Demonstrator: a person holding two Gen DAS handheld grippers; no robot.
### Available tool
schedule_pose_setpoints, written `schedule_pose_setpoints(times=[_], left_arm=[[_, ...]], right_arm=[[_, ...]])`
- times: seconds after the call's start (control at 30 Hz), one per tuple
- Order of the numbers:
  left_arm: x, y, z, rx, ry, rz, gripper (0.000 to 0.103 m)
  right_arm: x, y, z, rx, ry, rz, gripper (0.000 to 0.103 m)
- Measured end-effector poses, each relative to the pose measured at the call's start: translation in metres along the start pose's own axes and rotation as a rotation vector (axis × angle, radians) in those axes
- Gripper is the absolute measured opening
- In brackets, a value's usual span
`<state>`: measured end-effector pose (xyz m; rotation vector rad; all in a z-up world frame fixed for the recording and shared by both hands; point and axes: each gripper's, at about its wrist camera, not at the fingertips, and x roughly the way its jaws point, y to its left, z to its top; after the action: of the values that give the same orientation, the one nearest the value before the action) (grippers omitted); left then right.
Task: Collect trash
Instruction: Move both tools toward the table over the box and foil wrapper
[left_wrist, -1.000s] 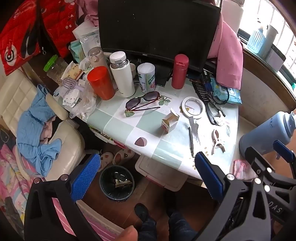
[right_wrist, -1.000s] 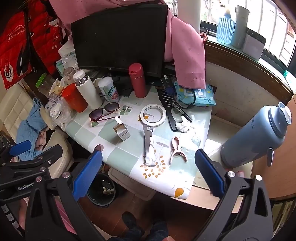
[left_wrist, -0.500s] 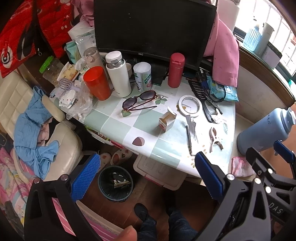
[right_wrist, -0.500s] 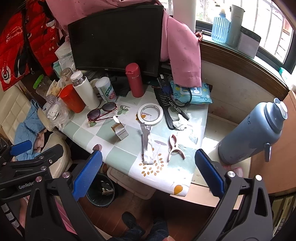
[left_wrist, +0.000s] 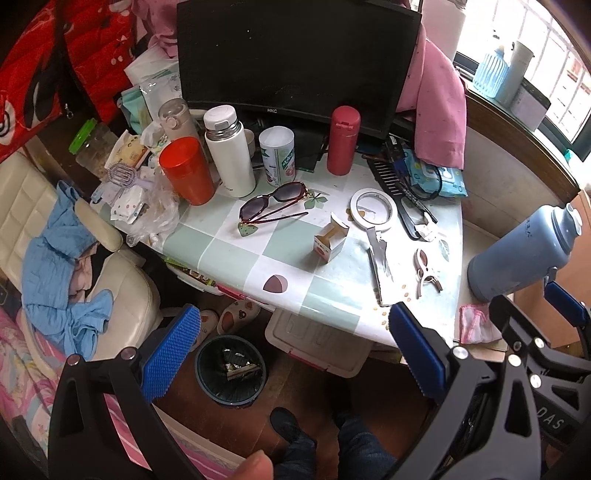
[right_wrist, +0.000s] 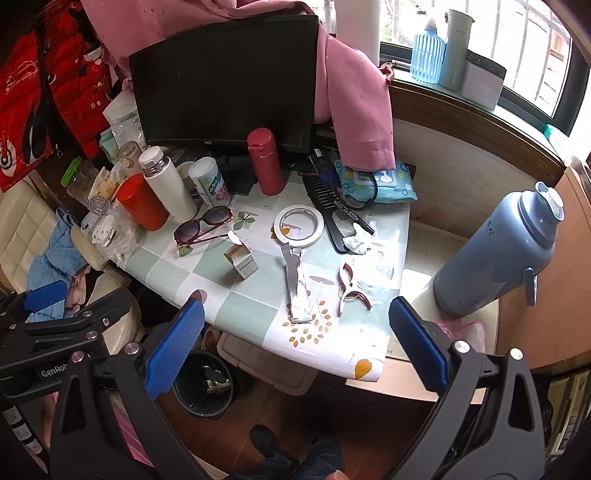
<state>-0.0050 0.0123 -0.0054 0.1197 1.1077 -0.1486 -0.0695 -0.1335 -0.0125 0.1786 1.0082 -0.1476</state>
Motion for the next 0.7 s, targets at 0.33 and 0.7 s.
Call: schedule_pose_setpoints(times=[0.33,0.7], left_arm=[[-0.001,0.008,-0.007,0.032,-0.012,-0.04,0.099],[-0.004,0.016,-0.015,0.072,-0.037,-0.048,0.099]], right_arm=[[-0.006,0.007,-0.008,0.026,-0.012,-0.022,0.099],[-0.015,0.018,-0.014,0.05,-0.026,-0.041,0.099]])
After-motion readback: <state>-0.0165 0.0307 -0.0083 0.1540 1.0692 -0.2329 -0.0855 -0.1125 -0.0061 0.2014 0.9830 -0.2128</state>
